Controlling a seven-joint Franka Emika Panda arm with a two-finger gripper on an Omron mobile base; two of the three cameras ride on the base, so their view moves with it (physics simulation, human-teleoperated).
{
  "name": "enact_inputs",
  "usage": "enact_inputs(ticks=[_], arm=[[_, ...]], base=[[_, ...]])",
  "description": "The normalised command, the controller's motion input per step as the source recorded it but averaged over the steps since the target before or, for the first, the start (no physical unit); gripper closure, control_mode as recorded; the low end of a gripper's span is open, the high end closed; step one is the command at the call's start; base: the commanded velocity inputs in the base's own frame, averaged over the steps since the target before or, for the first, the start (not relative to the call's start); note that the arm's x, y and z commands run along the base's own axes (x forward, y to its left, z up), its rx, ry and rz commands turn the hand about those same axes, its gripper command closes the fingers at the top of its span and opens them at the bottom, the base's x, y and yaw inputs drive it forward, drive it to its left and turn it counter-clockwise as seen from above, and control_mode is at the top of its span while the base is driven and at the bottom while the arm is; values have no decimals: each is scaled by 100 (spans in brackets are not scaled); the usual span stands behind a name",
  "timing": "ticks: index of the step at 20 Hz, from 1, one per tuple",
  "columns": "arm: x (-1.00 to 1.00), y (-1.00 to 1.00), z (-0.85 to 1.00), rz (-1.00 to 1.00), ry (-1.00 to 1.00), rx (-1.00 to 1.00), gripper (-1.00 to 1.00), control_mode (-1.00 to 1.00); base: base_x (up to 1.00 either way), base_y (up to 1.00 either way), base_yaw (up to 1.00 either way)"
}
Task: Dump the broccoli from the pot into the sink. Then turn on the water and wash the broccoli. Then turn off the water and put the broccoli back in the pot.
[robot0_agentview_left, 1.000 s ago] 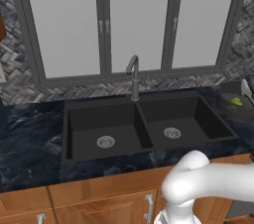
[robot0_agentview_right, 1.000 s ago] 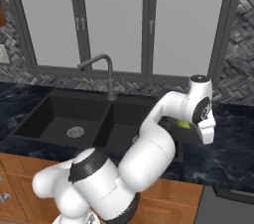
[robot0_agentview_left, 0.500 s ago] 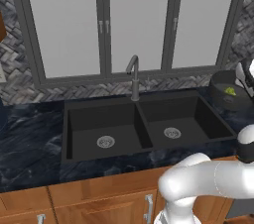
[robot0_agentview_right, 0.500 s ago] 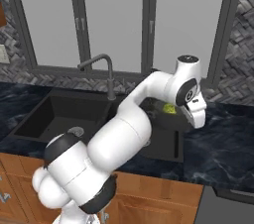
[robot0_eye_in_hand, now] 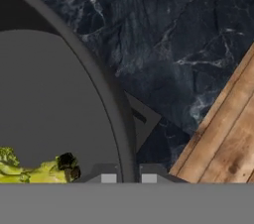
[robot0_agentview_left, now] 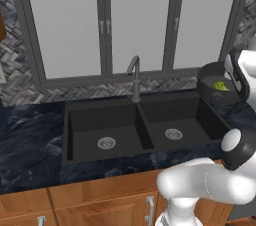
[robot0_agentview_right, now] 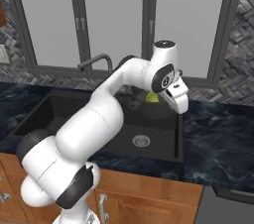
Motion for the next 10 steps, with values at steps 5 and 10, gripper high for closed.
enact_inputs(ticks=[5,10], arm=[[0,81,9,11,-13,-9,100,-100],[10,75,0,10,-16,-5,100,-100]], base=[[0,0,0],[0,0,0]])
